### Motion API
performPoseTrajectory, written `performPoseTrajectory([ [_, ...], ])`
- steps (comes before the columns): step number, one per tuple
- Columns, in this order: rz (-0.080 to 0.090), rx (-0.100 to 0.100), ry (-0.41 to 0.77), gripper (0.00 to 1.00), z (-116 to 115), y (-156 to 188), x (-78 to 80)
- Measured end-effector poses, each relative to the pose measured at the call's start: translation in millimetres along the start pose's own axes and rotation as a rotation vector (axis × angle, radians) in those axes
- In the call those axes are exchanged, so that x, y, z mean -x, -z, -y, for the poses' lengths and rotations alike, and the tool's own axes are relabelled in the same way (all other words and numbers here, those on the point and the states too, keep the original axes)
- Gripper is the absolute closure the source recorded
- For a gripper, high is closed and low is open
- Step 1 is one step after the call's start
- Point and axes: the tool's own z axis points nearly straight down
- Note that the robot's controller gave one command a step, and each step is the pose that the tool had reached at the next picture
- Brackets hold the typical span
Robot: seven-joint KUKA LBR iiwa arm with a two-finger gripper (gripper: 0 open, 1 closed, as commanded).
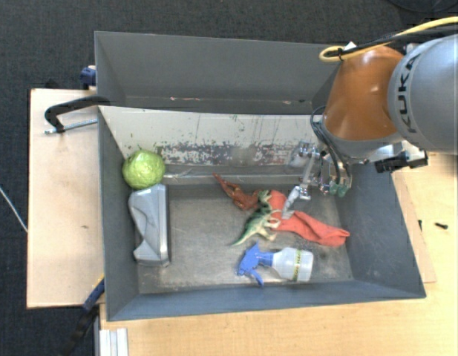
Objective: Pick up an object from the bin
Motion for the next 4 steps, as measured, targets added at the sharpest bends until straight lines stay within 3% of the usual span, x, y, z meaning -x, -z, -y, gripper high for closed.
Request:
performPoseTrajectory([
  [1, 0.004, 0.000, 0.047, 0.00, -11.6, -43.4, -0.6],
  [2, 0.008, 0.003, -0.109, 1.00, 0.1, -67.2, -18.2],
  [4, 0.007, 0.003, -0.110, 1.00, 0.3, -65.6, -18.7],
])
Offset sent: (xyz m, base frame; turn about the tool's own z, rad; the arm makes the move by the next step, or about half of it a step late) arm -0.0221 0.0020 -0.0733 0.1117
